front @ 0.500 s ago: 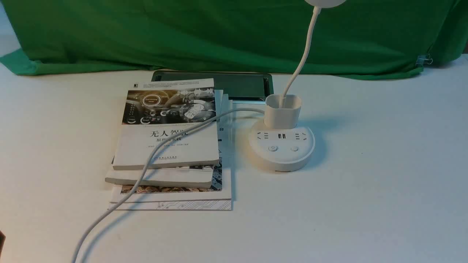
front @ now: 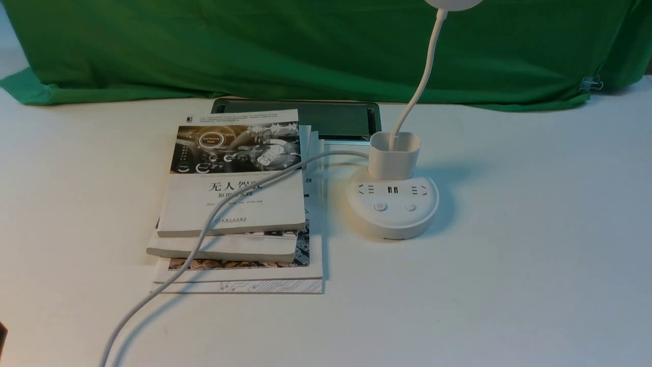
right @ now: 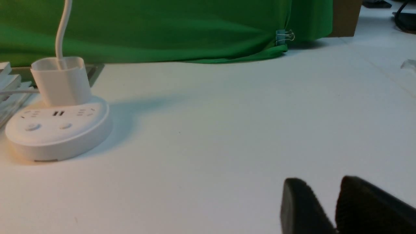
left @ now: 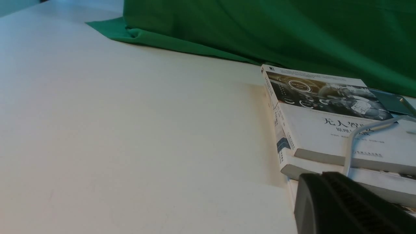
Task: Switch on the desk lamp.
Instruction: Use the right arm to press the button switch on the lamp holder
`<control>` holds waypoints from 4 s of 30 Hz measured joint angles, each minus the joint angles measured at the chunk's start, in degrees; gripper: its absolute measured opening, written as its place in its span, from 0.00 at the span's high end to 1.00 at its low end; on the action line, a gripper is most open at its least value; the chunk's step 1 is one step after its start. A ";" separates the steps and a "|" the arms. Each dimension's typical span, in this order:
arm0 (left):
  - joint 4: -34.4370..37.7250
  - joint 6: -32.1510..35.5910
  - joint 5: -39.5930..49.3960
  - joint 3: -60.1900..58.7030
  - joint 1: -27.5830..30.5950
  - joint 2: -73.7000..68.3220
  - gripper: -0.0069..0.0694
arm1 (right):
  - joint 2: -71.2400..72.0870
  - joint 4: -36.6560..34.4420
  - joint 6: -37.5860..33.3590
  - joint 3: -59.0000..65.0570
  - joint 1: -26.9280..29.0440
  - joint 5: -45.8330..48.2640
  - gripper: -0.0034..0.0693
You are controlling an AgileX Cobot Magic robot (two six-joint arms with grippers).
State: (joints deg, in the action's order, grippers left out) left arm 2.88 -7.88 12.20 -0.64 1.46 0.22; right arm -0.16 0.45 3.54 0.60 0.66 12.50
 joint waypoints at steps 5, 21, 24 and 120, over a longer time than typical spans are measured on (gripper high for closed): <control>-0.05 0.00 0.00 0.00 0.00 0.00 0.88 | 0.00 0.00 0.00 0.00 0.00 0.00 0.63; -0.05 0.00 0.00 0.00 0.00 0.00 0.88 | 0.00 -2.80 4.53 0.00 0.00 -0.06 0.63; -0.19 0.00 0.00 0.00 0.00 0.00 0.88 | 0.00 -7.34 19.72 0.00 0.00 -0.06 0.63; -0.85 0.00 0.00 0.00 0.00 0.00 0.88 | -121.24 2.02 -22.56 -99.40 -29.16 41.83 0.91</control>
State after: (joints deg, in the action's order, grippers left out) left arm 2.02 -7.88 12.20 -0.64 1.46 0.22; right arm -121.40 2.47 -19.02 -98.80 -28.49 54.33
